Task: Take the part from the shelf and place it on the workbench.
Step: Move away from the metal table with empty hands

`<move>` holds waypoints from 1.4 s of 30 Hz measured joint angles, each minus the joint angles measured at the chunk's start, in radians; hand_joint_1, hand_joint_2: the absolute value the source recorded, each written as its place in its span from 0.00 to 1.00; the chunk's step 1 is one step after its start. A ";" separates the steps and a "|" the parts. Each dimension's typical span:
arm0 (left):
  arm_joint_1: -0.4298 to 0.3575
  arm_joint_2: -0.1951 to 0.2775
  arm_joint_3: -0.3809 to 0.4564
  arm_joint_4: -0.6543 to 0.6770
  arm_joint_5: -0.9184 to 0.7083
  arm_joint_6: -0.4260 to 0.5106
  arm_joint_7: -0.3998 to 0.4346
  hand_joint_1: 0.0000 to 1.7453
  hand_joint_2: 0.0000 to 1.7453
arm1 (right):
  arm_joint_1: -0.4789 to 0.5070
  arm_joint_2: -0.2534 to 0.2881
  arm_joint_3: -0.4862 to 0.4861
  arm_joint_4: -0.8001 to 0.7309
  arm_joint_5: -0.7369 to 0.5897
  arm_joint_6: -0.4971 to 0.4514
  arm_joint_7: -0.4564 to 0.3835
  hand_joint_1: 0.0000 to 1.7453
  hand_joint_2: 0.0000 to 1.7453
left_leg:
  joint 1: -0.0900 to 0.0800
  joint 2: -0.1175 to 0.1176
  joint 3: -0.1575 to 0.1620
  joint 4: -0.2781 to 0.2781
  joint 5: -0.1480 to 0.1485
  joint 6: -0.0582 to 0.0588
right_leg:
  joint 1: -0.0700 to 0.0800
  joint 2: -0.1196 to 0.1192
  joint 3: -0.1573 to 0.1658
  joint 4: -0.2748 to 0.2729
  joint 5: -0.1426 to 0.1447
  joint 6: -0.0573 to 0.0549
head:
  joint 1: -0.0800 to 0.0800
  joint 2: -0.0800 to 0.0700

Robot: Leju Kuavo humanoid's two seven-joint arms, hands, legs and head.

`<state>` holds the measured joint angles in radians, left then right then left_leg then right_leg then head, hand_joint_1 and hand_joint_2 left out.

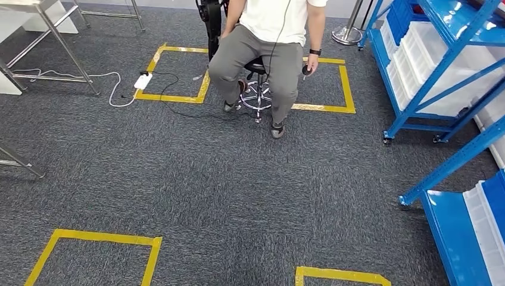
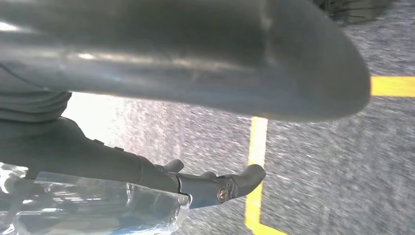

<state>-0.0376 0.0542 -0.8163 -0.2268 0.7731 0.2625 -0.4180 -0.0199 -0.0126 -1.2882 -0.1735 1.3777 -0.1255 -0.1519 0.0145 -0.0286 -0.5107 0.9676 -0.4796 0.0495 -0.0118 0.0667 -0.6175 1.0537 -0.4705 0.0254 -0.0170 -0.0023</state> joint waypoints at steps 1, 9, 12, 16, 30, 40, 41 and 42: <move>0.000 0.000 0.000 0.000 0.000 0.000 0.000 0.00 0.00 | -0.001 0.000 0.000 0.000 0.000 0.000 0.001 0.00 0.00 | -0.003 0.015 -0.001 -0.001 0.002 0.003 | 0.000 -0.031 -0.030 0.061 -0.031 -0.004 | 0.000 0.000; -0.007 0.002 -0.009 0.000 -0.004 0.000 0.004 0.00 0.00 | 0.000 -0.001 0.000 0.000 -0.004 -0.003 0.007 0.00 0.00 | -0.016 0.124 -0.002 0.003 -0.002 -0.004 | 0.006 -0.127 0.073 -0.053 -0.003 0.014 | 0.001 0.000; -0.012 0.001 -0.012 -0.001 -0.007 -0.001 0.004 0.00 0.00 | 0.001 -0.002 0.000 0.000 -0.004 -0.003 0.007 0.00 0.00 | -0.019 0.151 0.003 0.002 -0.005 -0.018 | 0.011 -0.119 0.081 -0.086 0.008 -0.005 | 0.000 0.000; -0.015 0.001 -0.014 -0.002 -0.009 -0.001 0.004 0.00 0.00 | 0.002 0.000 0.000 0.000 -0.003 -0.003 0.008 0.00 0.00 | -0.006 0.059 -0.047 0.124 -0.088 -0.038 | -0.005 -0.077 0.086 -0.096 0.020 -0.031 | -0.005 0.000; -0.013 0.002 -0.016 -0.002 -0.007 -0.006 0.004 0.00 0.00 | 0.000 0.001 0.000 0.000 0.001 -0.003 0.011 0.00 0.00 | 0.008 0.001 -0.029 0.022 0.007 -0.014 | -0.002 0.014 0.033 -0.034 -0.006 0.003 | -0.004 0.000; -0.008 0.007 -0.016 -0.001 0.007 -0.005 -0.001 0.00 0.00 | -0.009 -0.003 0.001 0.001 0.010 -0.005 0.009 0.00 0.00 | -0.009 0.129 -0.029 0.022 0.004 -0.009 | 0.013 -0.135 0.082 -0.059 -0.017 0.007 | -0.001 0.000; -0.008 0.007 -0.015 -0.001 0.009 -0.005 -0.001 0.00 0.00 | -0.011 -0.004 0.002 0.001 0.011 -0.006 0.009 0.00 0.00 | -0.012 0.139 -0.027 0.023 0.003 -0.013 | 0.018 -0.144 0.089 -0.078 -0.010 0.002 | -0.001 0.000; -0.009 0.007 -0.015 -0.001 0.011 -0.005 -0.002 0.00 0.00 | -0.011 -0.005 0.003 0.001 0.013 -0.007 0.009 0.00 0.00 | -0.013 0.149 -0.025 0.023 0.001 -0.017 | 0.022 -0.134 0.085 -0.080 -0.007 -0.002 | -0.001 0.000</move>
<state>-0.0464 0.0608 -0.8316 -0.2281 0.7838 0.2571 -0.4205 -0.0309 -0.0177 -1.2850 -0.1729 1.3904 -0.1322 -0.1427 0.0013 0.1207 -0.5354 0.9908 -0.4784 0.0326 0.0098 -0.0674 -0.5330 0.9737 -0.4775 0.0234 -0.0181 -0.0023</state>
